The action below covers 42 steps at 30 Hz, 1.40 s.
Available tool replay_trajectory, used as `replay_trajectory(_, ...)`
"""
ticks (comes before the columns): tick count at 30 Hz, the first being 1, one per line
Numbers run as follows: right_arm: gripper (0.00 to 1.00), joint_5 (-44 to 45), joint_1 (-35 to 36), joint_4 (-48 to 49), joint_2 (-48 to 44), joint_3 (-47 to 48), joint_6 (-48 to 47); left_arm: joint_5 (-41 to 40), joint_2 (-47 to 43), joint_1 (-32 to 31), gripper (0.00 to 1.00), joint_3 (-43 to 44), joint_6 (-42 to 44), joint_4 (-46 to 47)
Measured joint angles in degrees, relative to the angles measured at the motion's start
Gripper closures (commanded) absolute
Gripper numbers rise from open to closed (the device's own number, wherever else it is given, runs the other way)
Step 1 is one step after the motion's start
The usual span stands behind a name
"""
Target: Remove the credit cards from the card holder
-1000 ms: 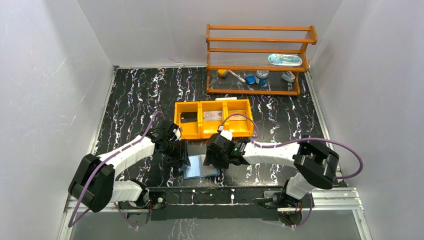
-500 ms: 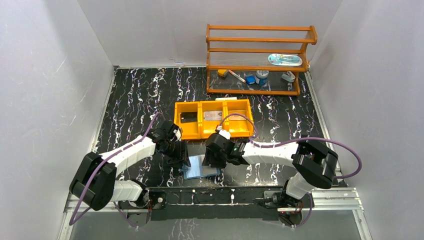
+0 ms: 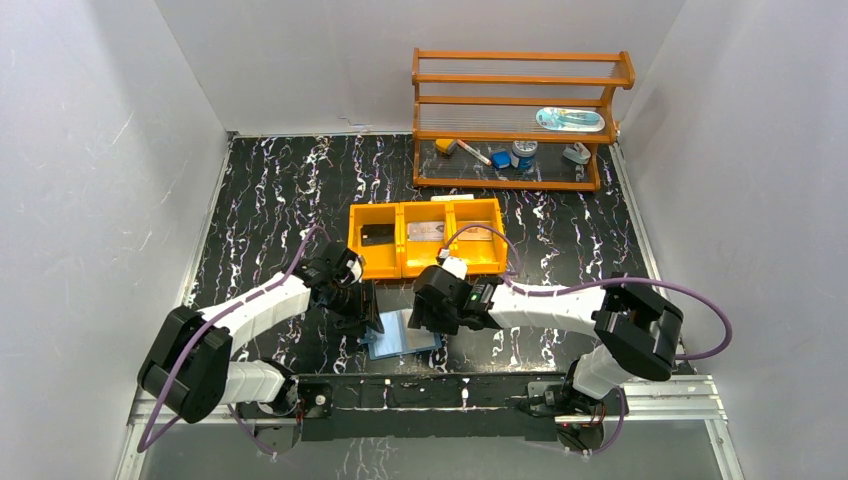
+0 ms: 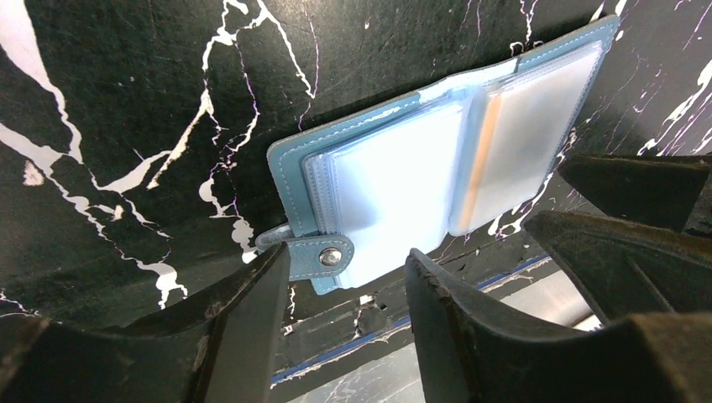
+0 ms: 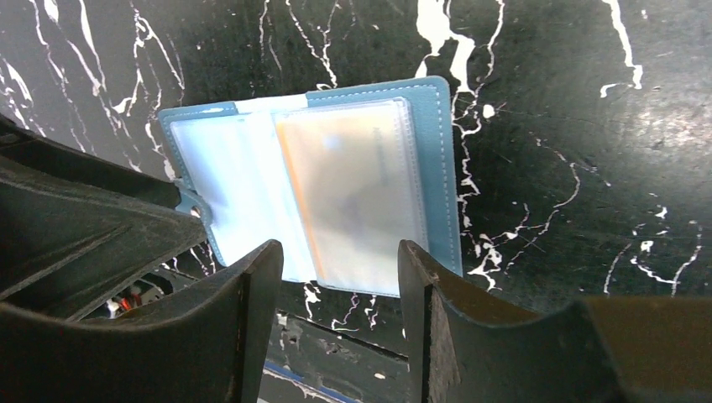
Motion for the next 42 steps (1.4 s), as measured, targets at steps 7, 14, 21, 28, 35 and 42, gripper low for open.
replay_trajectory(7, 0.41, -0.1, -0.2, -1.3, 1.1, 0.9, -0.4, -2.6, -1.4, -0.1, 0.34, 0.3, -0.5, -1.0)
replay_trajectory(14, 0.41, -0.3, -0.2, -1.4, 2.8, 1.7, -0.9, -4.6, -1.9, -0.1, 0.35, 1.0, -0.6, -2.0)
replay_trajectory(21, 0.4, 0.1, -0.3, -3.9, 3.0, 3.3, -1.6, -3.3, -0.3, -0.1, 0.45, 0.7, -0.6, -0.5)
replay_trajectory(28, 0.4, 0.7, -0.3, -5.7, 3.0, 4.6, -2.0, -2.8, -0.3, -0.1, 0.46, 0.5, -0.3, 0.1)
replay_trajectory(35, 0.39, 1.5, -0.3, -7.8, 5.4, 5.3, -2.3, -2.7, -0.3, -0.1, 0.46, 0.5, -0.2, 0.1)
replay_trajectory(42, 0.46, 1.5, -0.3, -8.9, 7.1, 7.3, -3.5, -2.4, -0.3, -0.1, 0.5, 0.5, 0.5, 0.1)
